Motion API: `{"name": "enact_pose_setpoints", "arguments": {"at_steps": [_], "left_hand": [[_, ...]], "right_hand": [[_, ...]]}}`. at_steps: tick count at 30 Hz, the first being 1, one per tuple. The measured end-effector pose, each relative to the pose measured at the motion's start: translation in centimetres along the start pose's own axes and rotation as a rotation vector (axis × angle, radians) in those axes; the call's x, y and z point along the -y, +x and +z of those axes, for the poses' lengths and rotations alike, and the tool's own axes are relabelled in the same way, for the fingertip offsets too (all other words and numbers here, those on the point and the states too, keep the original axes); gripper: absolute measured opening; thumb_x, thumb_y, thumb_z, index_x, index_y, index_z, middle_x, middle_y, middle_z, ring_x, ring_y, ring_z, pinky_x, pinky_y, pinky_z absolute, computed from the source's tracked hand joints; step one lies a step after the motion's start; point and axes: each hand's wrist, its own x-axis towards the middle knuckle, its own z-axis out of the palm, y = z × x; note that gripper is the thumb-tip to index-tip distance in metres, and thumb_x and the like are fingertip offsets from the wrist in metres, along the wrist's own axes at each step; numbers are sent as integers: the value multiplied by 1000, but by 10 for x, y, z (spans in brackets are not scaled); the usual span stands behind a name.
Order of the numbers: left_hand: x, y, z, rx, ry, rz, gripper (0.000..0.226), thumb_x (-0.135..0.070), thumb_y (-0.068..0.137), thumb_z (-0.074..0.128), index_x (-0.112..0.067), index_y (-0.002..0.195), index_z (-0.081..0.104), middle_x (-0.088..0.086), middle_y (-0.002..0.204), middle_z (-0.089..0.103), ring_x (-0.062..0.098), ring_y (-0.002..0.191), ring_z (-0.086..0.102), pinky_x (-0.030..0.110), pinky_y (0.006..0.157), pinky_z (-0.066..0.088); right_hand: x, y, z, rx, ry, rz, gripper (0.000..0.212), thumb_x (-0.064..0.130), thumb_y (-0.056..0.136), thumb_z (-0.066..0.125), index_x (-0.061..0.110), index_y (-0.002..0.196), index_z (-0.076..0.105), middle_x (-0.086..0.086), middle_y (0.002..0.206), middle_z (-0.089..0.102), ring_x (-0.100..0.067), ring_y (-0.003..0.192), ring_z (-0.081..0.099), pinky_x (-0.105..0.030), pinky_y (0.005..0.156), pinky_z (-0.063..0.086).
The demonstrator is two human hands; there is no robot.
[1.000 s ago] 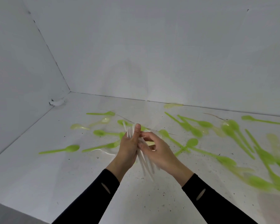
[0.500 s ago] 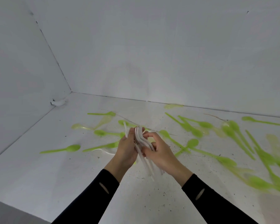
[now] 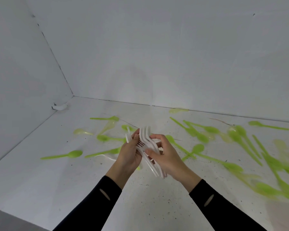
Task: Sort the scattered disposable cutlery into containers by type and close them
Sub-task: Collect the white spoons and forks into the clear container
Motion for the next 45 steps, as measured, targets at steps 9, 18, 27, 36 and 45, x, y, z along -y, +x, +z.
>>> {"name": "enact_pose_setpoints", "arguments": {"at_steps": [9,18,27,36,45], "left_hand": [[0,-9,5,-48,56,-31,54,-43,96,49,5,122,56,23,117,67,28,103,70,32,86,58],[9,-8,3,-102,51,-48,59,-46,101,38,6,112,63,27,114,66,30,95,71,34,77,60],[11,-13,12,-69,77,-115,55,-45,102,38,3,109,64,18,99,72,21,85,73,28,67,59],[9,-11,8,-192,35,-88,55,-42,103,39,7,120,58,22,113,65,29,92,68,34,66,60],[6,-18,7,10,82,-136,81,-71,82,40,-2,119,61,23,108,69,34,87,72,42,60,56]], "right_hand": [[-9,4,4,-232,-206,-143,31,12,89,68,29,113,58,2,77,64,-9,66,64,-22,59,53],[-11,-1,12,-152,-148,-98,29,22,87,73,30,113,63,6,78,74,-4,70,69,-23,64,56],[-15,3,10,-246,-565,-200,30,30,88,66,36,117,57,9,88,67,-10,79,63,-28,62,51],[-8,-2,6,-101,-158,-95,25,17,90,67,28,113,63,2,89,72,-10,72,71,-32,64,61],[-10,-1,8,-60,-114,-51,27,19,90,69,26,116,66,2,93,67,-11,68,70,-33,60,60]]}}
